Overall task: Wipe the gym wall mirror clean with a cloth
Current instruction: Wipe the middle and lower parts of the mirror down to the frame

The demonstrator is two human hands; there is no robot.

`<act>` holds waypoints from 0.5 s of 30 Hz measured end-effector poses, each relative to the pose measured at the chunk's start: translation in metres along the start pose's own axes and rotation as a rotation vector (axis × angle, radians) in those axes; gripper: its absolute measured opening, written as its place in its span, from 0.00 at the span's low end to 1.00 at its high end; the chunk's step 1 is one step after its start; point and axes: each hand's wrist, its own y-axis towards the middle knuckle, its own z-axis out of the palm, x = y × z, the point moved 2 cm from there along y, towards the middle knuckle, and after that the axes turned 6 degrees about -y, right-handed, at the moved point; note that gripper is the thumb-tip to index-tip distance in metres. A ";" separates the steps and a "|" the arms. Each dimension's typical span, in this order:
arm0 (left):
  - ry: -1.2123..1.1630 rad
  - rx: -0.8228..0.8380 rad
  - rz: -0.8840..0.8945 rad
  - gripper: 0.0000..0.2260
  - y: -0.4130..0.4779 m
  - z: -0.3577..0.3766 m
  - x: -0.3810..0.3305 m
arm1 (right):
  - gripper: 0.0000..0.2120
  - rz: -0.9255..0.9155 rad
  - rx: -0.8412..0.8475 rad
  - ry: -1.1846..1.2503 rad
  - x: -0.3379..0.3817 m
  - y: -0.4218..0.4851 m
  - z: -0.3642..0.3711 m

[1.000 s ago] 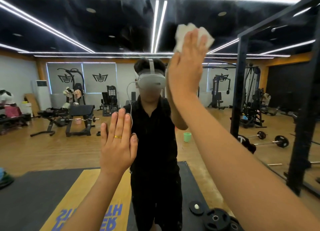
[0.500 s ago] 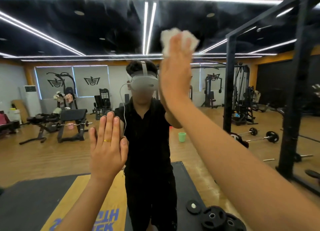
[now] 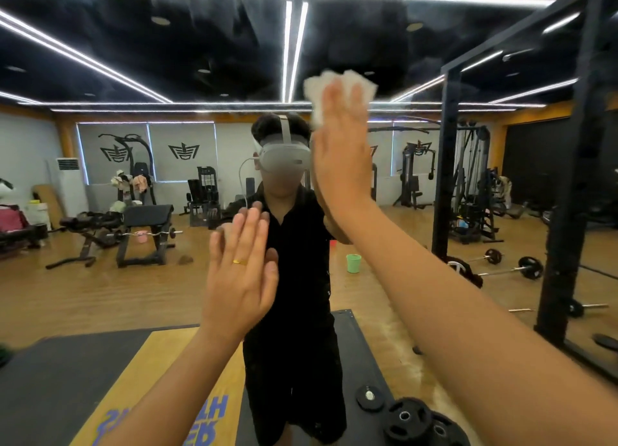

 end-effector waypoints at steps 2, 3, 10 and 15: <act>0.017 0.011 -0.039 0.29 0.013 0.011 -0.019 | 0.31 -0.325 0.122 -0.151 -0.015 -0.007 -0.002; 0.048 0.014 -0.074 0.29 0.017 0.017 -0.025 | 0.30 -0.399 0.161 -0.189 -0.032 -0.001 -0.010; 0.207 -0.005 -0.128 0.29 0.013 0.043 -0.033 | 0.26 0.152 0.046 0.022 -0.107 0.030 -0.054; 0.237 0.014 -0.130 0.28 0.019 0.048 -0.037 | 0.27 -0.027 0.055 -0.014 -0.072 0.016 -0.023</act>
